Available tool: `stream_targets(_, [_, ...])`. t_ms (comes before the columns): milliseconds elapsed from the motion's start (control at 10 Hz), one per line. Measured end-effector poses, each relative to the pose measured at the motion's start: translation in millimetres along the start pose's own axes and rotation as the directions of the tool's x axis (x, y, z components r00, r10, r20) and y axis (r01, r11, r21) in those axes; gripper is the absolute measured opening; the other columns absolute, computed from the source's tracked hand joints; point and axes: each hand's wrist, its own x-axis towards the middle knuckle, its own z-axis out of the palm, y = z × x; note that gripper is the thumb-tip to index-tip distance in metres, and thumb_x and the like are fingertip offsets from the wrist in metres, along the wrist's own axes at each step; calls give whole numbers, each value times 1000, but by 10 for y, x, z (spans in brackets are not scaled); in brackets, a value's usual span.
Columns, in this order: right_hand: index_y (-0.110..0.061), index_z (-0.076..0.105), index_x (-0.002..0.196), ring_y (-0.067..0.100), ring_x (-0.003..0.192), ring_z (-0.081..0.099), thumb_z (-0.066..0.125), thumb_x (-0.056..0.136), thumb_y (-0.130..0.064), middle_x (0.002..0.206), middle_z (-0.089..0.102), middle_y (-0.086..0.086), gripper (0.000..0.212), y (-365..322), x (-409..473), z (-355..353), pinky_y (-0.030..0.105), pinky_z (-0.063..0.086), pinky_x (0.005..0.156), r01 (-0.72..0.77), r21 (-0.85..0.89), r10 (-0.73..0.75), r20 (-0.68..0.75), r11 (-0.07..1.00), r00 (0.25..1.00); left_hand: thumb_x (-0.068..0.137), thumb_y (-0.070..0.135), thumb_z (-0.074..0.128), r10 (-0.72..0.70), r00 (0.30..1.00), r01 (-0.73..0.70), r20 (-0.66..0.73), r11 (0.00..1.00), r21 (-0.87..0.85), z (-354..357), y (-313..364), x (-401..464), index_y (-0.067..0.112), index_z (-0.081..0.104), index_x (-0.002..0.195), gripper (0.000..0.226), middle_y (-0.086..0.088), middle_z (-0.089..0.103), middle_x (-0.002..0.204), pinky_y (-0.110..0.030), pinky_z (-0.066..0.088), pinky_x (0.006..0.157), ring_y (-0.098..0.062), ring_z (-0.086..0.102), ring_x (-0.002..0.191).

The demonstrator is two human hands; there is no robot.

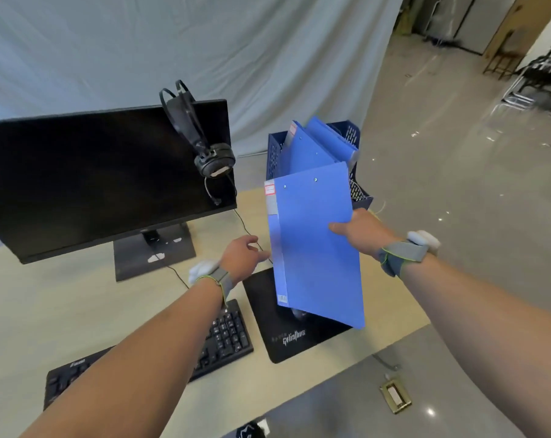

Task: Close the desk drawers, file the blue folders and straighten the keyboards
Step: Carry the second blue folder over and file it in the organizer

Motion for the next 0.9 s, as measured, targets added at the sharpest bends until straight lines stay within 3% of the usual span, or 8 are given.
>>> stream_targets(100, [-5, 68, 116, 40, 102, 67, 65, 92, -23, 112, 72, 14, 30, 128, 202, -265, 50, 56, 90, -97, 54, 104, -145, 994, 984, 87, 26, 74, 7, 999, -9, 40, 999, 42, 257, 226, 241, 10, 54, 137, 56, -6, 67, 91, -31, 48, 63, -21, 59, 72])
stream_targets(200, [5, 66, 109, 36, 83, 58, 60, 87, -23, 90, 64, 17, 36, 192, 277, -393, 36, 47, 70, -197, 16, 192, -301, 980, 934, 89, 25, 72, -5, 998, 2, 67, 999, 44, 449, 381, 352, 10, 54, 135, 51, -10, 64, 91, -33, 47, 61, -23, 58, 74])
stream_targets(300, [3, 65, 103, 27, 77, 48, 55, 88, -18, 70, 48, 4, 28, 254, 351, -528, 32, 39, 57, -223, -62, 190, -337, 973, 922, 92, 23, 71, -5, 995, 1, 102, 999, 34, 655, 552, 442, 9, 54, 134, 47, -10, 59, 88, -33, 41, 55, -25, 54, 74])
stream_targets(400, [-3, 58, 84, 27, 71, 38, 51, 90, -7, 71, 38, 8, 10, 363, 517, -706, 34, 30, 58, -219, -180, 164, -279, 959, 946, 93, 21, 70, -6, 994, 4, 110, 1000, 17, 836, 725, 512, 10, 55, 130, 41, -12, 55, 89, -31, 35, 48, -25, 48, 72])
stream_targets(600, [-5, 59, 88, 27, 78, 50, 63, 84, -17, 85, 57, 11, 13, 543, 684, -1041, 29, 41, 55, -209, -170, 188, -134, 963, 973, 91, 19, 71, -10, 997, 10, 72, 1000, -9, 1211, 1069, 612, 16, 59, 98, 14, -7, 53, 83, -33, 33, 53, -25, 42, 74])
stream_targets(700, [-7, 56, 85, 26, 78, 46, 58, 85, -11, 82, 52, 11, 5, 671, 726, -1256, 30, 36, 54, -176, -234, 159, -91, 956, 983, 85, 26, 74, -24, 1000, 23, 12, 999, 35, 1464, 1225, 684, 12, 60, 115, 36, -13, 57, 94, -38, 39, 60, -26, 49, 74])
stream_targets(800, [-9, 46, 84, 26, 80, 39, 49, 88, -2, 82, 42, 10, 9, 832, 931, -1505, 32, 22, 53, 29, -518, -9, 40, 855, 999, 66, 40, 73, -7, 999, 10, -33, 996, 88, 1749, 1413, 714, 14, 60, 124, 64, -11, 58, 103, -34, 42, 57, -26, 52, 67])
stream_targets(900, [0, 56, 89, 30, 78, 46, 50, 89, -13, 77, 49, 8, 15, 905, 1090, -1673, 32, 35, 56, -43, -411, 18, -64, 911, 998, 64, 38, 72, -1, 998, 6, -56, 996, 88, 1980, 1564, 749, 17, 60, 124, 65, -2, 57, 79, -27, 38, 51, -20, 46, 56])
